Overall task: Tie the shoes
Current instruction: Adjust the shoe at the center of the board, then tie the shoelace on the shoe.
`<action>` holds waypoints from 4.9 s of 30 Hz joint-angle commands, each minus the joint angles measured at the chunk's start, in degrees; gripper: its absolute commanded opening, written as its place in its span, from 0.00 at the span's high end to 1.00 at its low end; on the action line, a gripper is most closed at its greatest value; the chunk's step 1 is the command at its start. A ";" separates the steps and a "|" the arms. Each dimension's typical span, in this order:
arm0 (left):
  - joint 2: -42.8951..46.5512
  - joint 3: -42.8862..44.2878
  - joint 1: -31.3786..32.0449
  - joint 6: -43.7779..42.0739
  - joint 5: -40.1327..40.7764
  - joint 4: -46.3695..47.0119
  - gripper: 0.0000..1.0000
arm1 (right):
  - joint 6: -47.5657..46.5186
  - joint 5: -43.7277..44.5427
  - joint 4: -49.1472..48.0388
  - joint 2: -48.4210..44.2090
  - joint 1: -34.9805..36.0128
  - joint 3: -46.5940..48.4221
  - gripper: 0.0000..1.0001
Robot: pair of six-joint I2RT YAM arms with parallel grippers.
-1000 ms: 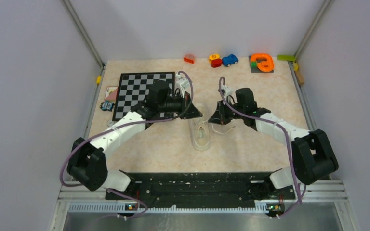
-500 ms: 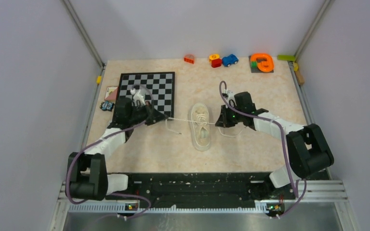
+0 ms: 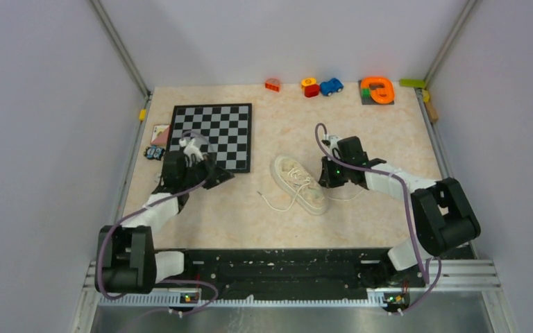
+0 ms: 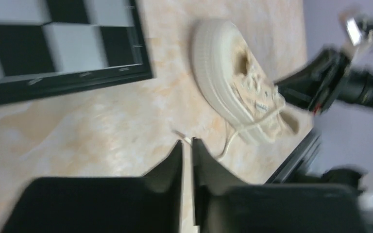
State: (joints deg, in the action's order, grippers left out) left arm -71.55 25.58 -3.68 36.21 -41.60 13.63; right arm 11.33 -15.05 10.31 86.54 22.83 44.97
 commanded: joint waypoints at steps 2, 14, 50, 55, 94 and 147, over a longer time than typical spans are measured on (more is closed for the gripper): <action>6.91 8.29 18.13 -12.51 11.48 -8.02 0.60 | 0.82 -1.77 -2.70 -5.69 0.33 -0.23 0.80; 0.32 6.98 42.56 -29.10 25.94 10.28 0.26 | 5.87 -9.37 -5.47 -9.99 3.27 -6.47 0.57; -17.87 13.06 46.99 -55.66 12.72 16.13 1.00 | 8.91 3.54 -12.36 -29.67 0.40 -15.02 0.64; -11.23 9.49 46.56 -50.71 18.53 15.57 1.00 | 7.48 -1.77 -7.33 -24.74 0.32 -11.02 0.30; -2.73 7.58 38.93 -45.28 10.48 10.67 1.00 | -4.92 11.68 -12.84 -21.04 15.57 -10.50 0.25; -6.15 3.66 26.78 -28.60 21.90 12.44 1.00 | 20.90 9.78 -11.74 -13.48 1.52 -17.85 1.00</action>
State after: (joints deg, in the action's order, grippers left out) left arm -77.06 30.20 29.02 0.99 -22.61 23.79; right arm 28.01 -11.79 -3.77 74.56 26.94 30.55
